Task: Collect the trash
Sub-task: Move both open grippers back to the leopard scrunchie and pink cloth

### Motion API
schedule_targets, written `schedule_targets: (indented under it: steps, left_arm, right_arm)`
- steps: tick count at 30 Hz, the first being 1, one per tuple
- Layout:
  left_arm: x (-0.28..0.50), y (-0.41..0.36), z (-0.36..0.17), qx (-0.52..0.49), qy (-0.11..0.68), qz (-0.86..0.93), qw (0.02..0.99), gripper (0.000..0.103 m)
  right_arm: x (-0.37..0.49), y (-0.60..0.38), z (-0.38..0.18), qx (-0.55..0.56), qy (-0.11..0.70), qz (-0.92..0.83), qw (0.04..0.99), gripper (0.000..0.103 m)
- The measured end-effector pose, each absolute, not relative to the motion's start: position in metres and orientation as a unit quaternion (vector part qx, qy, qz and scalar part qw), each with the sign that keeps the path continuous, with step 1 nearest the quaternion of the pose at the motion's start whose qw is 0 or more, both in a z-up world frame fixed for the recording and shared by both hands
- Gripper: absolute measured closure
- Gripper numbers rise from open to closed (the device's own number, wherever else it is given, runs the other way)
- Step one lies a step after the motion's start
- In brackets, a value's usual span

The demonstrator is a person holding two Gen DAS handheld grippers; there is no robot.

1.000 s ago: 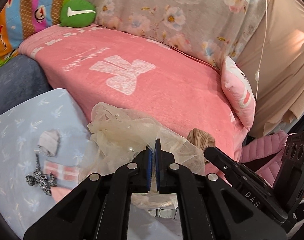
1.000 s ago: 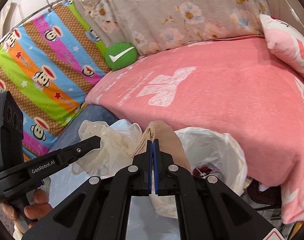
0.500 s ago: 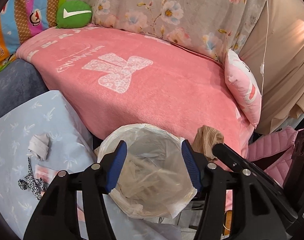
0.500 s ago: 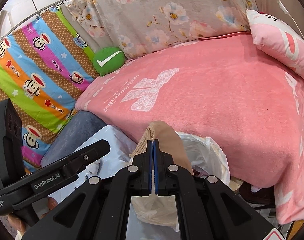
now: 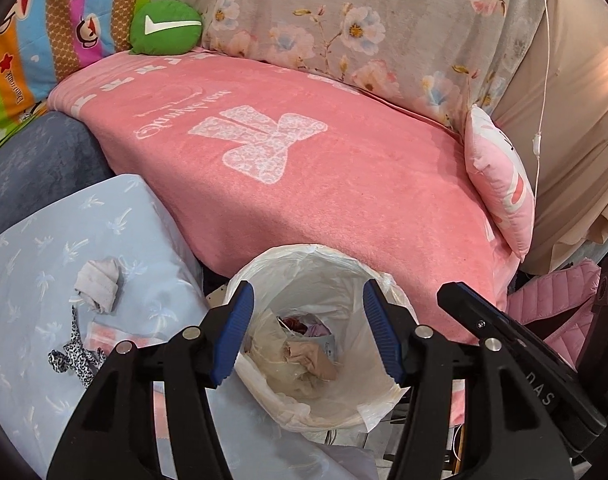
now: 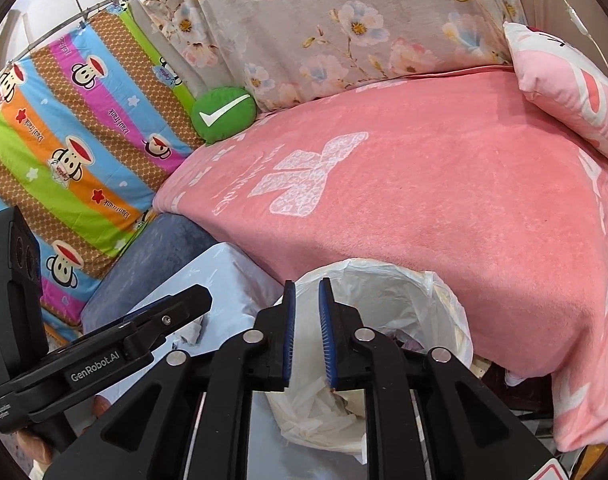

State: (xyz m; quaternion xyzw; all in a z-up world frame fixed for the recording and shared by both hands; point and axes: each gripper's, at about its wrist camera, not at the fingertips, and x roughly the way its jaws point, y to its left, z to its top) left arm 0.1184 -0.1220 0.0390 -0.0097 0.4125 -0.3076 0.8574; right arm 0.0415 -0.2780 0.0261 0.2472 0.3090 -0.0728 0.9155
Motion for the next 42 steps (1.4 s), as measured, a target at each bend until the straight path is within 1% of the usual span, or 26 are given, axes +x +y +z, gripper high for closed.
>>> schedule_targets:
  steps: [3, 7, 14, 17, 24, 35, 38, 39, 42]
  left_arm:
    - [0.118, -0.115, 0.036, -0.012, 0.416, -0.300, 0.858, 0.049]
    - [0.119, -0.100, 0.033, -0.021, 0.420, -0.290, 0.860, 0.049]
    - [0.123, -0.079, 0.023, -0.026, 0.426, -0.270, 0.863, 0.049]
    - [0.123, -0.071, 0.020, -0.028, 0.431, -0.265, 0.862, 0.049]
    - [0.122, -0.050, 0.011, -0.015, 0.434, -0.249, 0.866, 0.048]
    - [0.124, -0.025, 0.004, -0.032, 0.442, -0.231, 0.866, 0.048]
    - [0.124, -0.015, 0.004, -0.033, 0.440, -0.220, 0.870, 0.048]
    - [0.125, -0.012, 0.004, -0.035, 0.440, -0.217, 0.871, 0.048]
    - [0.127, 0.002, 0.002, -0.038, 0.438, -0.198, 0.876, 0.041]
  right_arm:
    - [0.043, -0.268, 0.024, 0.240, 0.317, -0.065, 0.915, 0.085]
    - [0.042, -0.256, 0.019, 0.236, 0.326, -0.063, 0.913, 0.079]
    - [0.043, -0.234, 0.015, 0.217, 0.346, -0.061, 0.911, 0.078]
    - [0.042, -0.225, 0.013, 0.214, 0.348, -0.060, 0.911, 0.073]
    - [0.041, -0.203, 0.015, 0.198, 0.354, -0.056, 0.912, 0.072]
    - [0.043, -0.188, 0.016, 0.190, 0.359, -0.054, 0.912, 0.071]
    - [0.044, -0.183, 0.015, 0.188, 0.360, -0.050, 0.912, 0.067]
    - [0.045, -0.182, 0.013, 0.187, 0.361, -0.048, 0.912, 0.065]
    - [0.051, -0.173, 0.007, 0.186, 0.368, -0.037, 0.910, 0.065]
